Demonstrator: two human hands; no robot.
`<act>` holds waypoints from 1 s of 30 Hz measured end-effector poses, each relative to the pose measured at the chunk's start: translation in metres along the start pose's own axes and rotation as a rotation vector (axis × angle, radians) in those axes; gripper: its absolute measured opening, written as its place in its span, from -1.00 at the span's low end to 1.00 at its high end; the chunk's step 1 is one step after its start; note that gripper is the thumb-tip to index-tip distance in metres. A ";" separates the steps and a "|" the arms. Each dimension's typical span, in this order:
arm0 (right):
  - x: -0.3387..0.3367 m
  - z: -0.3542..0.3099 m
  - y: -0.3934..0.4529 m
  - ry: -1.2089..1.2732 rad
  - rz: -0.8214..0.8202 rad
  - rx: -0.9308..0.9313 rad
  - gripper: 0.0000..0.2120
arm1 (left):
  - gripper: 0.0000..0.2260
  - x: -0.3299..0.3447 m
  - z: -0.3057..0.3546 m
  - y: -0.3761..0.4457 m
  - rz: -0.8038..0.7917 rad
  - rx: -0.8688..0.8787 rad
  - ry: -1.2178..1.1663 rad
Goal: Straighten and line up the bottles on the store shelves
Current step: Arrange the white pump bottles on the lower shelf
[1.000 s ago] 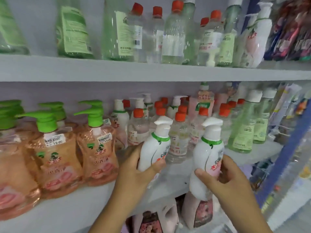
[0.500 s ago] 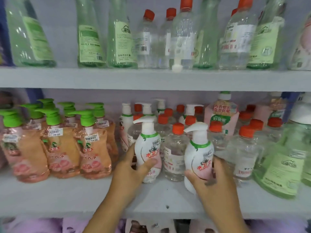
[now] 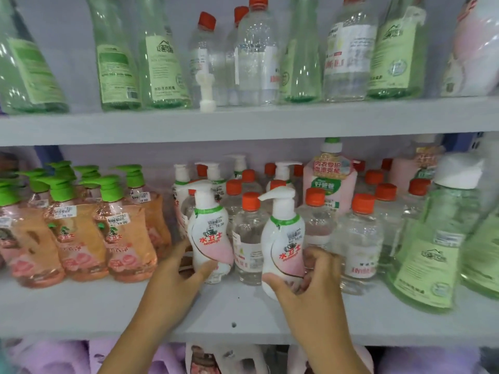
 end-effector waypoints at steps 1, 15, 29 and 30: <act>0.001 -0.001 0.000 -0.018 -0.001 -0.002 -0.32 | -0.56 0.000 0.000 0.000 0.023 0.003 0.017; 0.003 -0.016 -0.012 -0.138 -0.069 -0.036 -0.42 | -0.85 0.019 0.072 -0.041 0.289 0.457 -0.209; -0.193 -0.003 -0.002 -0.003 0.348 0.095 -0.85 | -0.76 0.147 0.136 -0.069 -0.337 0.293 -0.519; -0.212 0.001 0.008 -0.048 0.393 0.121 -0.87 | -0.75 0.158 0.143 -0.068 -0.347 0.295 -0.509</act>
Point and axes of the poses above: each hand's wrist, its own y-axis towards the middle knuckle, its own x-axis out of the palm, z = x × y, the point moved 4 cm from there along y, towards the middle knuckle, and after that the axes turned 4 degrees about x, right-handed, at the moved point
